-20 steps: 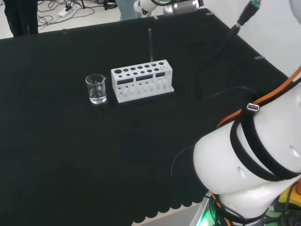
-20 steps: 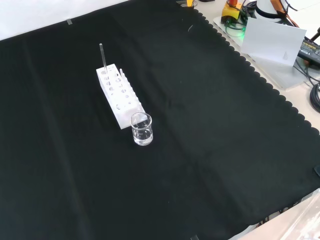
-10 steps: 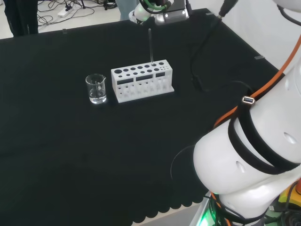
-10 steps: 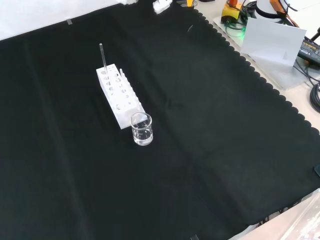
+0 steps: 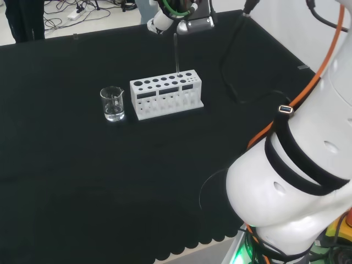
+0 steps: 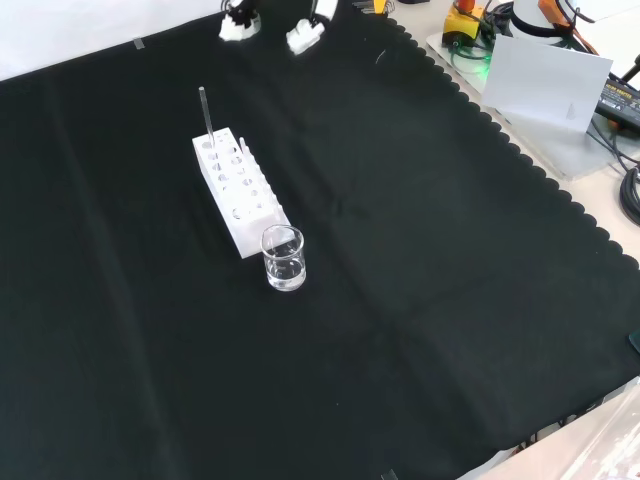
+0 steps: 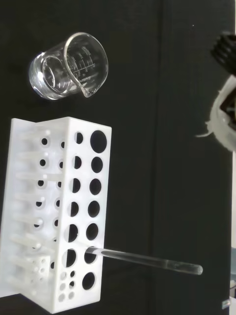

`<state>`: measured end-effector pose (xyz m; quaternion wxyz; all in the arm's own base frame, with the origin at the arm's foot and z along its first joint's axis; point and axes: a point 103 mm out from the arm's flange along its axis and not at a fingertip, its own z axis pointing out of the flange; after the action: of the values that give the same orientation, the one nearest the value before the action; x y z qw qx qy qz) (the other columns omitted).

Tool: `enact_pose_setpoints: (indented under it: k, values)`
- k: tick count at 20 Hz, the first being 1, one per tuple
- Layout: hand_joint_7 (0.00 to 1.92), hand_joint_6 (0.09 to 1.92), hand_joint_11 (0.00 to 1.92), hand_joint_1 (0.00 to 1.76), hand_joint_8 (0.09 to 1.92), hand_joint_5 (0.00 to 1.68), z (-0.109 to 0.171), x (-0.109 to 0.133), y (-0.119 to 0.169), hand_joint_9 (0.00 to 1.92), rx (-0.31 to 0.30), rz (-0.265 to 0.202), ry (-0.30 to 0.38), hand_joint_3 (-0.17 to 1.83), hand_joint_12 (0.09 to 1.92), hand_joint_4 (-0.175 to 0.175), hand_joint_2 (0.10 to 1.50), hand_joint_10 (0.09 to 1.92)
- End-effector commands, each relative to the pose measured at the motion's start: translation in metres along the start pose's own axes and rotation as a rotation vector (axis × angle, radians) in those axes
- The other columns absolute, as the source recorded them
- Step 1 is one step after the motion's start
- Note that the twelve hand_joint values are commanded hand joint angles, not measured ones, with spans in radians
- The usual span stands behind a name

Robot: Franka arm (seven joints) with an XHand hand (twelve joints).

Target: Take the glass rod from the white test tube rack.

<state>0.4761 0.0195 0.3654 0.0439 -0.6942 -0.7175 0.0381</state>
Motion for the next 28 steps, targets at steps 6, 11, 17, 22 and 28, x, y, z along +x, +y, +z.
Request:
enact_pose_setpoints:
  k: [6, 11, 17, 22, 28]
  values:
    - [0.69, 0.61, 0.83, 0.92, 0.86, 0.36, 0.020, -0.018, 0.044, 0.96, 0.027, -0.008, 0.007, 0.67, 1.20, -0.175, 0.70, 0.69]
    - [0.68, 0.62, 0.82, 0.91, 0.86, 0.35, 0.026, -0.029, 0.059, 0.95, 0.040, -0.003, 0.016, 0.67, 1.20, -0.175, 0.70, 0.69]
    - [0.67, 0.62, 0.81, 0.90, 0.86, 0.33, 0.031, -0.042, 0.073, 0.94, 0.061, -0.003, 0.033, 0.68, 1.20, -0.175, 0.71, 0.70]
    - [0.64, 0.62, 0.79, 0.90, 0.88, 0.31, 0.034, -0.054, 0.085, 0.91, 0.083, 0.012, 0.038, 0.67, 1.21, -0.175, 0.72, 0.72]
    - [0.62, 0.61, 0.78, 0.89, 0.89, 0.28, 0.034, -0.067, 0.087, 0.90, 0.103, 0.029, 0.044, 0.68, 1.22, -0.175, 0.72, 0.74]
